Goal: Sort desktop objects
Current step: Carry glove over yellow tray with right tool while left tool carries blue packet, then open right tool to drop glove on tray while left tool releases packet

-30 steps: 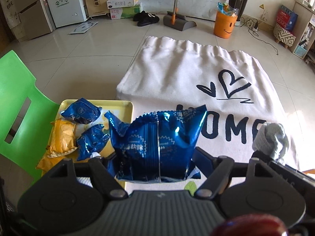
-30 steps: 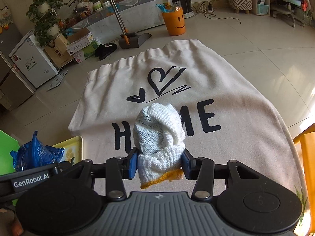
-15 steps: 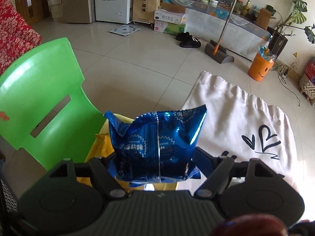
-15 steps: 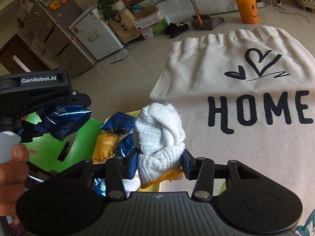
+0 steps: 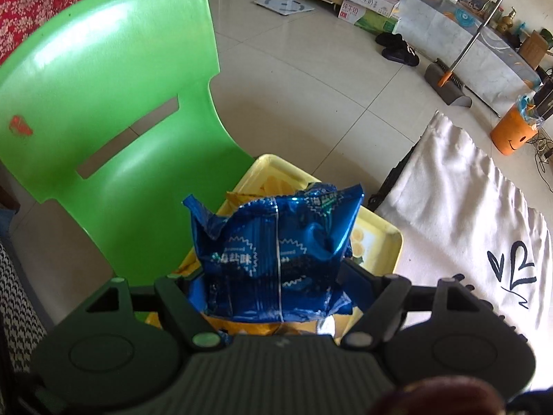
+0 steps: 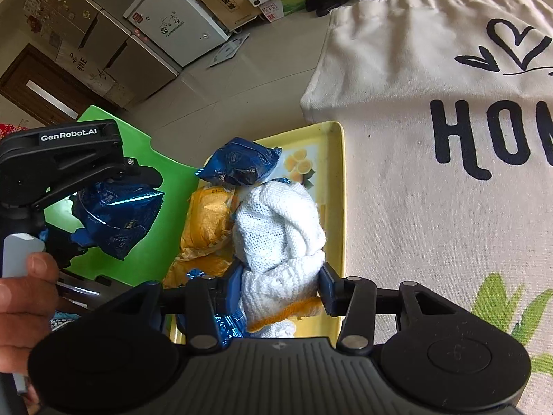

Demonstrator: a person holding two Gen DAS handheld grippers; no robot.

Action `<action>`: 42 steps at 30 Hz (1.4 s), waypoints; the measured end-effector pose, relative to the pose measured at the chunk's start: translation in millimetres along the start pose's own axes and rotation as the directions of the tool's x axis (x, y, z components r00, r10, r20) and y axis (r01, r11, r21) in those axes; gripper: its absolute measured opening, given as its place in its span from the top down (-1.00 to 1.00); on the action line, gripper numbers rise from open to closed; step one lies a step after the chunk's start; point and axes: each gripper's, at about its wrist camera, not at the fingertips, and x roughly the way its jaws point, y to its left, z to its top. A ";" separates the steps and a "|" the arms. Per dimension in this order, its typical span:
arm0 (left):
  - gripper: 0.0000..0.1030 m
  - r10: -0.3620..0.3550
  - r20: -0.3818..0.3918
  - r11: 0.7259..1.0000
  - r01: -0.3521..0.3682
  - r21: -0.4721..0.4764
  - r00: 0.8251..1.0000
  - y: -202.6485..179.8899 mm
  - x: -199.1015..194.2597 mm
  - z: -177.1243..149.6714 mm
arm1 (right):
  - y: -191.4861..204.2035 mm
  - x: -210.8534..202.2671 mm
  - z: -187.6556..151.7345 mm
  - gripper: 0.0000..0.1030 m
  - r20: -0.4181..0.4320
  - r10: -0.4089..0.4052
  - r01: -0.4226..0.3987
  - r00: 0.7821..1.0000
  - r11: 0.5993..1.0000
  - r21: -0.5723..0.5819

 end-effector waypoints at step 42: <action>-0.89 0.055 -0.015 0.997 -0.056 -0.059 0.998 -5.5 11.5 1.4 | -25.8 27.4 28.9 -0.35 0.023 -0.239 0.234 0.971 0.965 0.117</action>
